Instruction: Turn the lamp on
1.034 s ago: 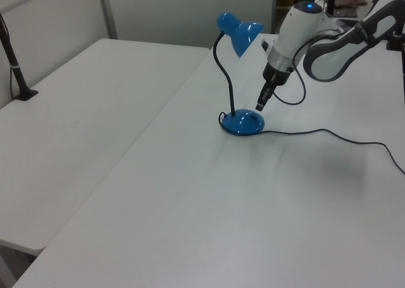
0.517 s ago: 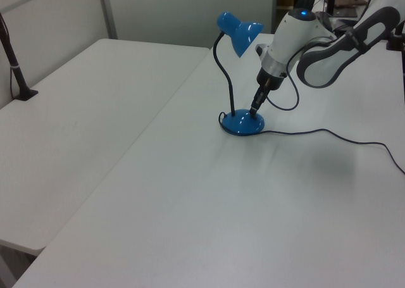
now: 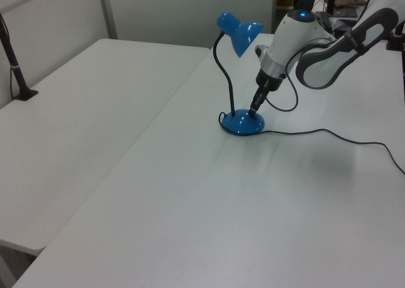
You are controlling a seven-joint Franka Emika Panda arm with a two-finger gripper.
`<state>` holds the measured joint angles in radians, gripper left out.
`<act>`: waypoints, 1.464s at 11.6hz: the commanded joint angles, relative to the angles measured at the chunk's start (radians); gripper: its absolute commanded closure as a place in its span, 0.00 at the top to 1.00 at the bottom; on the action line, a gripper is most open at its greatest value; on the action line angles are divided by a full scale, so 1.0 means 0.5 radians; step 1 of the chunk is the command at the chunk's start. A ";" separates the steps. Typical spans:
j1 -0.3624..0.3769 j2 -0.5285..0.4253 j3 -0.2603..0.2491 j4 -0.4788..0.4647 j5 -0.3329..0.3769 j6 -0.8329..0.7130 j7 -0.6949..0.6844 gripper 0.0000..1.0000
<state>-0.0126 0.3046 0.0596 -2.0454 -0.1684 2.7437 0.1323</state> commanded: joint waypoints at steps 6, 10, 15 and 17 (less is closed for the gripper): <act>-0.009 0.008 0.000 -0.014 -0.059 0.060 0.021 0.00; 0.016 -0.238 0.003 -0.036 -0.053 -0.663 0.024 0.01; 0.068 -0.513 0.022 -0.023 -0.031 -1.243 0.027 0.02; 0.102 -0.600 0.022 0.065 0.017 -1.476 0.030 0.05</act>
<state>0.0090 0.0754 0.0734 -2.0386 -0.1756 2.1316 0.1328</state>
